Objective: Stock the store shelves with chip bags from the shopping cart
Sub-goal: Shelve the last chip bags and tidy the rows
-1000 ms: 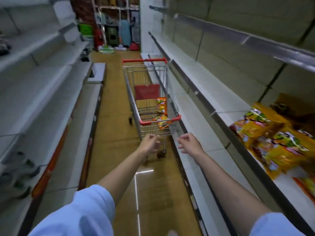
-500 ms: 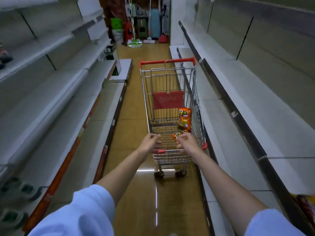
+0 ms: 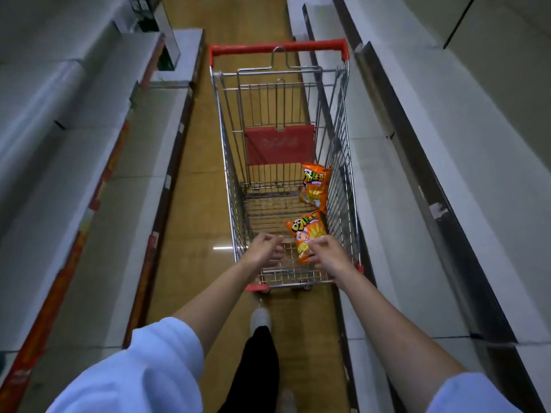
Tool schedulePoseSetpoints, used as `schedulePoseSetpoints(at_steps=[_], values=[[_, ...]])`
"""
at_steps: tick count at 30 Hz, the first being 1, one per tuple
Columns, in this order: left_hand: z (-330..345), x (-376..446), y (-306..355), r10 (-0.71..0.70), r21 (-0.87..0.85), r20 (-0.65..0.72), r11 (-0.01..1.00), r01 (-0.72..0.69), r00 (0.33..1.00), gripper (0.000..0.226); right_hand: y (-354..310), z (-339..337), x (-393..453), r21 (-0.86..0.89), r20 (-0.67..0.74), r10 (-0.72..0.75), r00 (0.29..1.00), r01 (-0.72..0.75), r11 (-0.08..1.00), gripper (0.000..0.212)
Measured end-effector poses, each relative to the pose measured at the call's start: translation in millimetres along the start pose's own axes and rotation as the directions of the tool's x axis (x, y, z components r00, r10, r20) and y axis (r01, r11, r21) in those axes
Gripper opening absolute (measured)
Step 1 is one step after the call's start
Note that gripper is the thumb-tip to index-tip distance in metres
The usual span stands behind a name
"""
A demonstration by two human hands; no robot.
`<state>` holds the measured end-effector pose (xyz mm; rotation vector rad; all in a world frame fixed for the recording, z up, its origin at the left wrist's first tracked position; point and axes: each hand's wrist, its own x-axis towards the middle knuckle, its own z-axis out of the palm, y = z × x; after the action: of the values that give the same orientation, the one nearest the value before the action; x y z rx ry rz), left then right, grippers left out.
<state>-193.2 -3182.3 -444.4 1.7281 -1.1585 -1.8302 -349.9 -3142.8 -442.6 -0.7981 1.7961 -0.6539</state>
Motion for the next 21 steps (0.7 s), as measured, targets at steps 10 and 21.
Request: schedulePoseSetpoints(at_steps=[10, 21], values=[[1, 131, 4, -0.192, 0.002, 0.099, 0.981, 0.192, 0.976, 0.031, -2, 12, 133, -0.092, -0.045, 0.204, 0.978, -0.208, 0.974, 0.018], [41, 260, -28, -0.378, 0.079, 0.086, 0.925, 0.372, 0.922, 0.039, 36, 23, 279, -0.251, -0.058, 0.276, 0.959, -0.281, 0.926, 0.044]])
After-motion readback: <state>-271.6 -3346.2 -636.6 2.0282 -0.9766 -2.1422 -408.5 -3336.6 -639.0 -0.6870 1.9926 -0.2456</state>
